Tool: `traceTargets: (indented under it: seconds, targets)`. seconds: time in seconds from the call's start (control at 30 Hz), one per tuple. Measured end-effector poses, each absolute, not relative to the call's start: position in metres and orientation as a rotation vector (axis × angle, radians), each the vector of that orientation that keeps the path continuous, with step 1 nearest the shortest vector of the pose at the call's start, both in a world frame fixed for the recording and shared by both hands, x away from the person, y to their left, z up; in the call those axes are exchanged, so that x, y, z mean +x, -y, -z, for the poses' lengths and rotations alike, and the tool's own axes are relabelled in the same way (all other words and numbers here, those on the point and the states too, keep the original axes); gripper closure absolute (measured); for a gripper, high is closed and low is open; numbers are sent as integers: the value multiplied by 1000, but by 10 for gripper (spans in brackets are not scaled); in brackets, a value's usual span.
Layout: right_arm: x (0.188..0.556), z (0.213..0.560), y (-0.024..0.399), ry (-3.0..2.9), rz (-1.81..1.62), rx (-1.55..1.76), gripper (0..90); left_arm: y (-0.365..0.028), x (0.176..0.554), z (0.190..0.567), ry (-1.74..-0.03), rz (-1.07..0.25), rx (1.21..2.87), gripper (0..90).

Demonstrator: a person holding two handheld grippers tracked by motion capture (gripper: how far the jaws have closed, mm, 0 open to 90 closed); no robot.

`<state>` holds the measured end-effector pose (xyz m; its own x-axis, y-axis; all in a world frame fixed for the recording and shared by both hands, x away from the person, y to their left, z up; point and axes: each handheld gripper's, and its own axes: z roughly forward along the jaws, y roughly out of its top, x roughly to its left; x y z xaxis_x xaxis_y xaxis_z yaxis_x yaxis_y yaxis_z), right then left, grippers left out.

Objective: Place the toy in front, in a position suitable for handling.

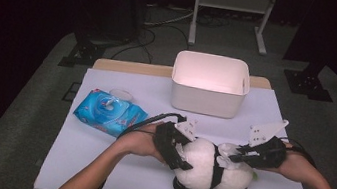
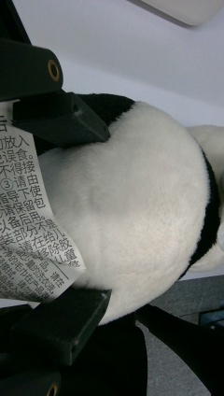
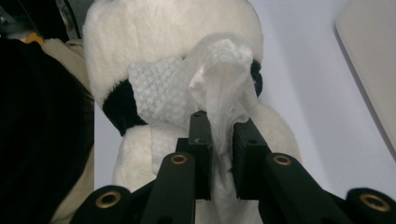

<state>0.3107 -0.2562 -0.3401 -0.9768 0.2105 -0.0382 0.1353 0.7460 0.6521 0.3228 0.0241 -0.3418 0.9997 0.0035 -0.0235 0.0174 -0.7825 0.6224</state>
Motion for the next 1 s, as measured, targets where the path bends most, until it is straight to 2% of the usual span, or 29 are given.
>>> traceTargets:
  seconds: [0.3,0.4,1.0]
  targets:
    - [309,354,251,-2825,-1081,313,790,-24,326,335,-84,41,2506,120]
    - [306,354,248,-2823,-1071,305,791,-23,329,333,-137,75,2456,107]
    - [293,356,236,-2811,-1045,233,793,-3,340,349,-257,163,2485,0]
